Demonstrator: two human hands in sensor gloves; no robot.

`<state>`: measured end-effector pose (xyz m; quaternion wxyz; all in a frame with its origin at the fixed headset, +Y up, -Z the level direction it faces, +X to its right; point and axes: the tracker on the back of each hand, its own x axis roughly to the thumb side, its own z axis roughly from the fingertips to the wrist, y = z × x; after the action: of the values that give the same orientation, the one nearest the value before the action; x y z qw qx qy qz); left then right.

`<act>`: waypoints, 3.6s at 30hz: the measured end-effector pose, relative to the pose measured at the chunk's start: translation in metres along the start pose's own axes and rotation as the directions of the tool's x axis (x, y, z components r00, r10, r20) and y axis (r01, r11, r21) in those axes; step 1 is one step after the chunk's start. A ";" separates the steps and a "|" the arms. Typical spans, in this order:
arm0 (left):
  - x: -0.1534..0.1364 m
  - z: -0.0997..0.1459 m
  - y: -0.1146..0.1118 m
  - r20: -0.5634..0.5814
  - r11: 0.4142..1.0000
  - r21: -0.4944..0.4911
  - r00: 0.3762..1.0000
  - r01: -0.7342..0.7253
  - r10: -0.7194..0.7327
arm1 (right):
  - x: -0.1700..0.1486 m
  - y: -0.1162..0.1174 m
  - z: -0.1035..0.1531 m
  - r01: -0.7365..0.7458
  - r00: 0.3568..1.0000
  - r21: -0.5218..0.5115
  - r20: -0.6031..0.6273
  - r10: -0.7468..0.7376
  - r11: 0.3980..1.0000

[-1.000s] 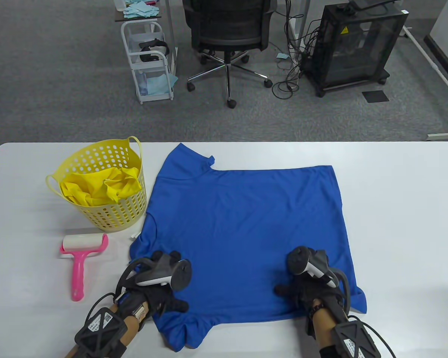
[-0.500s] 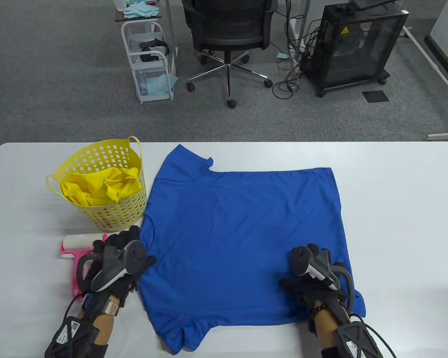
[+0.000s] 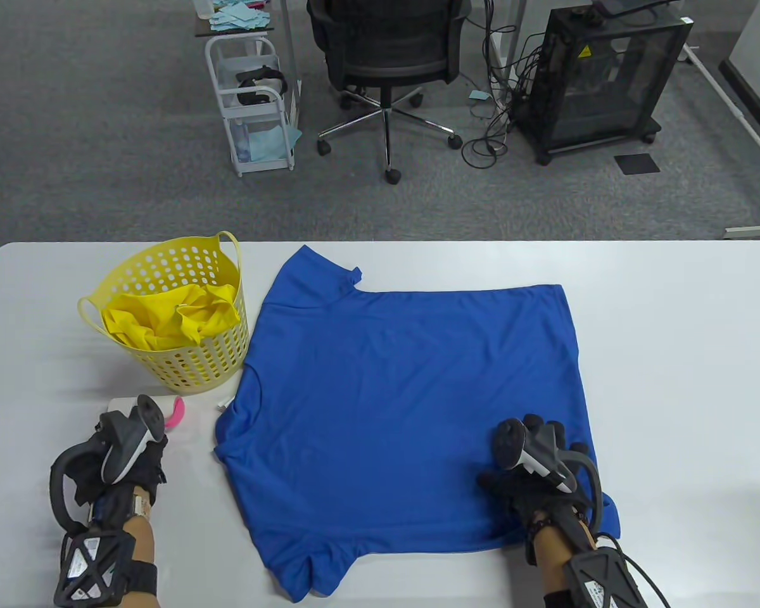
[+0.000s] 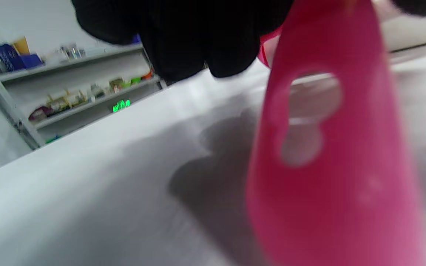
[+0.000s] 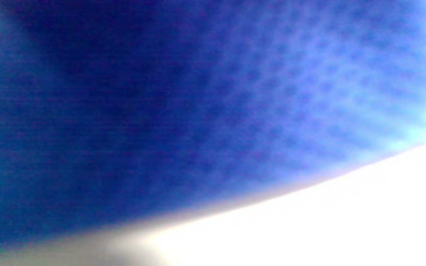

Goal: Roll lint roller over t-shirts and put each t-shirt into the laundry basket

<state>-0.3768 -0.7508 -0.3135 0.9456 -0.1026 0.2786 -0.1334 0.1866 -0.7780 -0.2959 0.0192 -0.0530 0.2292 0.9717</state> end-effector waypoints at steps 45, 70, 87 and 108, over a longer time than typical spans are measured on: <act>0.240 0.047 0.095 0.455 0.985 0.095 0.886 -0.146 0.088 | 0.015 0.022 -0.008 0.015 0.995 0.204 0.097 -0.035 0.979; 0.080 0.151 0.038 0.718 0.990 0.105 0.696 -0.097 -0.008 | 0.016 0.023 -0.011 -0.001 0.996 0.217 0.089 -0.019 0.976; 0.215 0.056 0.093 0.523 0.989 0.086 0.850 -0.117 0.056 | 0.016 0.024 -0.012 0.010 0.994 0.218 0.100 -0.033 0.976; 0.130 0.108 0.058 0.681 0.998 0.019 0.732 -0.066 0.036 | 0.019 0.023 -0.015 0.023 0.994 0.222 0.097 -0.045 0.975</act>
<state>-0.2009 -0.7237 -0.3047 0.9872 -0.1165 -0.0862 -0.0666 0.1672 -0.8049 -0.3015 0.0534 -0.0050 0.3334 0.9413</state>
